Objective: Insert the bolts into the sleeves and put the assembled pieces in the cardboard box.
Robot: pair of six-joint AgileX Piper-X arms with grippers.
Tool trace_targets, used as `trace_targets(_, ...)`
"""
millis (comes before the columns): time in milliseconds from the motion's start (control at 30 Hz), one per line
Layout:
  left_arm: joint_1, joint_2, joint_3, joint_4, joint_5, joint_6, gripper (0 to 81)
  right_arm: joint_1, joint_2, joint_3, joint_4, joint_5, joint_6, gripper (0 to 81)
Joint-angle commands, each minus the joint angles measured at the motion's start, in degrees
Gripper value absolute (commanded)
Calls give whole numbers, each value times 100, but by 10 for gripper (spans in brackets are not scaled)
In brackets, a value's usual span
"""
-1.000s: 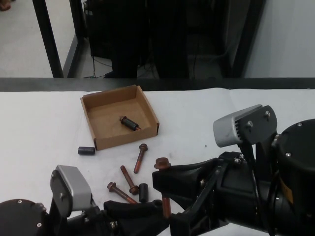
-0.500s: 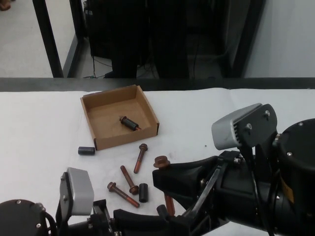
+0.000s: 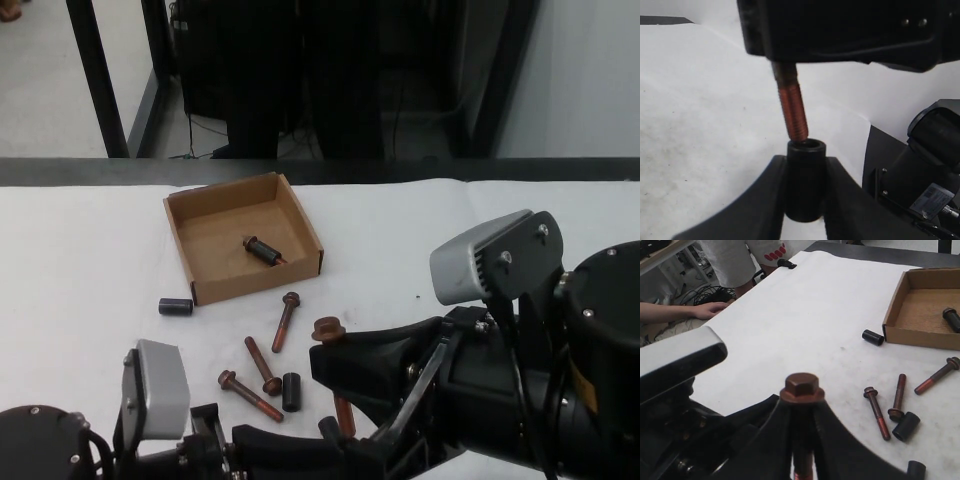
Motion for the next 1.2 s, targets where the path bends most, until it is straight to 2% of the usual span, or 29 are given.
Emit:
trace_targets(0, -19, -1, -5, -544, 176, -34, 8, -20, -68, -64, -110, -8, -58, 3)
trace_targets(233, -19, -1, -21, -748, 20, -485, 8, -20, -68, -64, -110, -50, -30, 3)
trace_targets(400, -19, -1, -21, -898, -494, -723, 8, -20, -68, -64, -110, -70, -9, 3)
trace_targets(800, -19, -1, -21, -887, -851, -750, 8, 123, -131, -64, -75, -177, 27, 3)
trace_targets(1033, -19, -1, -21, -1356, -1747, -1195, 8, 137, -428, -64, -76, -177, 66, 3)
trace_targets(1167, -19, -1, -21, -1559, -1815, -1232, 8, 137, -553, -64, -47, -177, -78, 3)
